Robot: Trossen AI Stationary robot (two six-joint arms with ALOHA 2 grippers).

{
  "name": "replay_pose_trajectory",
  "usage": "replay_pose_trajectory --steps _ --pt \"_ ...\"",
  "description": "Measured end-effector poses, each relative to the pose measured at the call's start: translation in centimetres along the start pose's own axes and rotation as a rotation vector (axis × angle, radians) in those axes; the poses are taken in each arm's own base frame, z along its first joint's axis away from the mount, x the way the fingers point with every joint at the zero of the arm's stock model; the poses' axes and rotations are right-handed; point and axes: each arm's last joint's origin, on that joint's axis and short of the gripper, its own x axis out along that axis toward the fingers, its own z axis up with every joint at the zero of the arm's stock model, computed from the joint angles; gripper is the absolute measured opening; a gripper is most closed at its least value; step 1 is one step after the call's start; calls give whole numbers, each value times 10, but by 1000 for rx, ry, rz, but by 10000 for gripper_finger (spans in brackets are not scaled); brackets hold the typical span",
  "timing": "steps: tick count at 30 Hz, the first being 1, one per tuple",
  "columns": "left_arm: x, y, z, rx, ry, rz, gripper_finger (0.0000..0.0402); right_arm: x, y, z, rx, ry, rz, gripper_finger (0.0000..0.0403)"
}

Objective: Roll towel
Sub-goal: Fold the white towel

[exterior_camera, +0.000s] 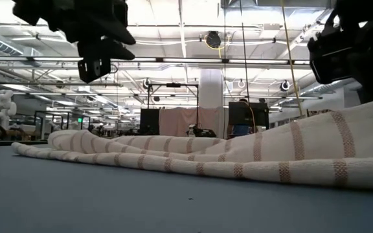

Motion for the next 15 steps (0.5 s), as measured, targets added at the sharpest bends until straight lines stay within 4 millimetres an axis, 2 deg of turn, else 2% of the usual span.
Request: replay_pose_trajectory --steps 8,11,15 --pt "41 -18 -36 68 -13 -33 105 7 11 -2 -79 11 121 36" --pt "50 -20 -41 53 -35 -26 105 4 12 -2 -92 14 134 36" --pt "56 -24 -37 36 -66 2 105 -5 17 -3 -161 46 183 36"
